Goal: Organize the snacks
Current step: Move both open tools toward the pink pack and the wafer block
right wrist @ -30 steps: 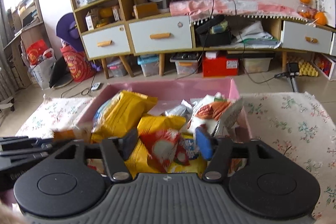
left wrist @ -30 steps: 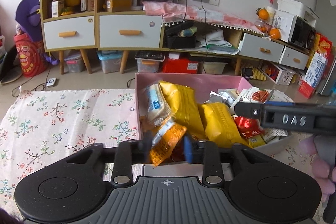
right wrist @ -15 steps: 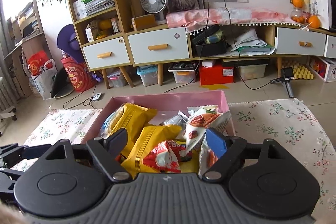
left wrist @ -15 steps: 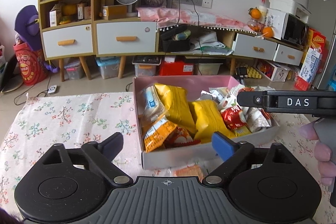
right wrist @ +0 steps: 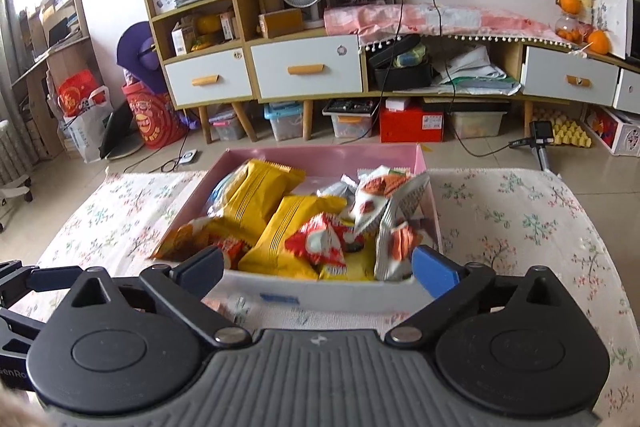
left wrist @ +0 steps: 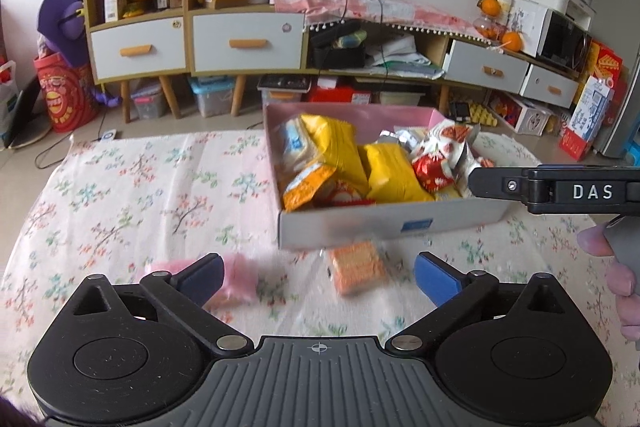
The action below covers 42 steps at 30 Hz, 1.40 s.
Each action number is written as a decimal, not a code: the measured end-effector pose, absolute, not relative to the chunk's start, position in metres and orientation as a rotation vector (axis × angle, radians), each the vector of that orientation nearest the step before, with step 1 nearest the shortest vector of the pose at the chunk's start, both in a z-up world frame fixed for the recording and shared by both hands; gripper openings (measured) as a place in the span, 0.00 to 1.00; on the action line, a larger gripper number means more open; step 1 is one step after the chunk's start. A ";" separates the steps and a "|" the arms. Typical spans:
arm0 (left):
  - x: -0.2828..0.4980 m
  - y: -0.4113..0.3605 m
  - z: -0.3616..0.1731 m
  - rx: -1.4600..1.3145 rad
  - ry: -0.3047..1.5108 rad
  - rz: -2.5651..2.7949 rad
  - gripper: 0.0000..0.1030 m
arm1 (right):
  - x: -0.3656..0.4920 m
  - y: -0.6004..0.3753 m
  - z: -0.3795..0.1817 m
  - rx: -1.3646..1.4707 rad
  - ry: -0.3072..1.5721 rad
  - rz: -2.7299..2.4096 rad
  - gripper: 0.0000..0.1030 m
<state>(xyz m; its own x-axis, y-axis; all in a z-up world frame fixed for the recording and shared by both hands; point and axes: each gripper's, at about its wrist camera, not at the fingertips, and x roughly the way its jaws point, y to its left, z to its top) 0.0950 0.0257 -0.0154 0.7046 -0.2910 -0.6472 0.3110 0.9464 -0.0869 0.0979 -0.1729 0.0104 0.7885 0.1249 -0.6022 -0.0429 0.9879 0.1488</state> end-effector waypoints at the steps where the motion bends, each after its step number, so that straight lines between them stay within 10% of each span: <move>1: 0.092 0.027 -0.016 0.033 0.720 -0.328 0.99 | 0.096 -0.172 0.010 0.128 0.662 0.091 1.00; 42: 0.094 0.110 -0.079 0.095 0.683 -0.250 1.00 | 0.067 -0.081 -0.042 -0.105 0.749 0.251 1.00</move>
